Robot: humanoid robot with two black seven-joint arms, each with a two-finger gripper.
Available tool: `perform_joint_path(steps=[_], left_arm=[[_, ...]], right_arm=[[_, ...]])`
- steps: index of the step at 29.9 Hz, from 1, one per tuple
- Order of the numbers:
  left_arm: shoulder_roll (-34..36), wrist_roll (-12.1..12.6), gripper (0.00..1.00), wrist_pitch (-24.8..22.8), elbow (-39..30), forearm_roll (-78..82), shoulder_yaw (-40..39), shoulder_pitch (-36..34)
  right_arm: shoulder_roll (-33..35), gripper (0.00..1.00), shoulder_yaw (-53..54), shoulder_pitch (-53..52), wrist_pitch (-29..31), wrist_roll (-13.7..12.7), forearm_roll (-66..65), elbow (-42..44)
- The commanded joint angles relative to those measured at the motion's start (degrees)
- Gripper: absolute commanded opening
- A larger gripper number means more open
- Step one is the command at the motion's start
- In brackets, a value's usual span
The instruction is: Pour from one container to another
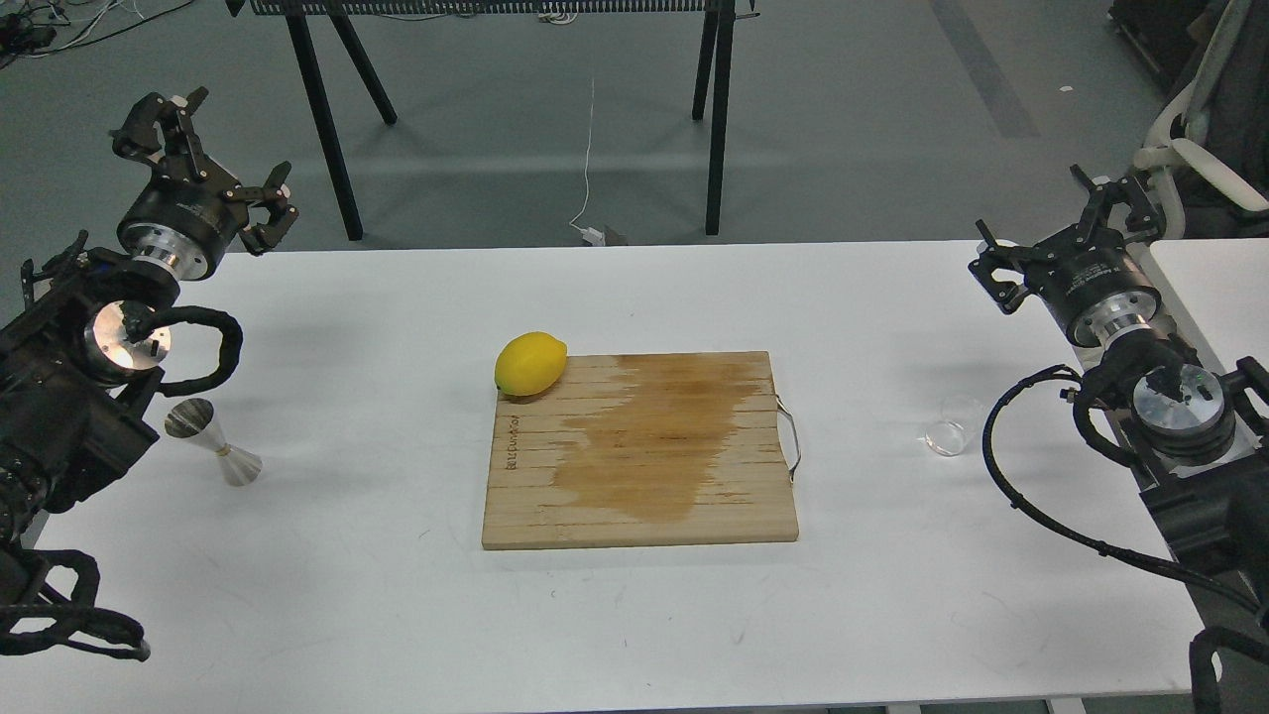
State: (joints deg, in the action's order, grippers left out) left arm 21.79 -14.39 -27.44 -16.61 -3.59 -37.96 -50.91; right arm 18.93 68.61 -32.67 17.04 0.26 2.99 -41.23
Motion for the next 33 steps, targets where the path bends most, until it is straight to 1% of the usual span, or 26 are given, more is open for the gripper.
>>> perform_joint_path(steps=[1, 9, 14, 16, 25, 30, 33], left_arm=[[0.01, -0.02, 1.0, 0.46, 0.0, 0.07, 0.08, 0.02], [-0.08, 0.07, 1.0, 0.64, 0.08, -0.1, -0.1, -0.33], [-0.08, -0.72, 1.0, -0.24, 0.0, -0.1, -0.36, -0.6], [0.1, -0.29, 1.0, -0.5, 0.08, -0.19, -0.45, -0.86], [0.36, -0.72, 1.0, -0.07, -0.88, 2.26, 1.48, -1.04], [3.34, -0.81, 1.0, -0.33, -1.58, 6.21, 2.37, -1.56], [6.85, -0.9, 1.0, -0.15, -6.14, 13.06, 2.37, -1.65]], right_arm=[[-0.03, 0.99, 0.03, -0.03, 0.01, 0.0, 0.0, -0.07], [-0.03, 0.99, -0.06, -0.03, 0.01, 0.09, 0.0, -0.07], [0.15, 0.99, -0.5, -0.12, 0.09, 0.01, 0.0, -0.07], [0.15, 0.99, -0.5, -0.12, 0.18, 0.0, 0.0, -0.07], [0.23, 0.99, -0.41, 0.06, 0.71, 0.0, 0.0, -0.07], [0.23, 0.99, -0.41, 0.15, 0.8, 0.01, 0.0, -0.07], [0.15, 0.99, -0.41, 0.15, 0.8, 0.09, 0.0, -0.07]])
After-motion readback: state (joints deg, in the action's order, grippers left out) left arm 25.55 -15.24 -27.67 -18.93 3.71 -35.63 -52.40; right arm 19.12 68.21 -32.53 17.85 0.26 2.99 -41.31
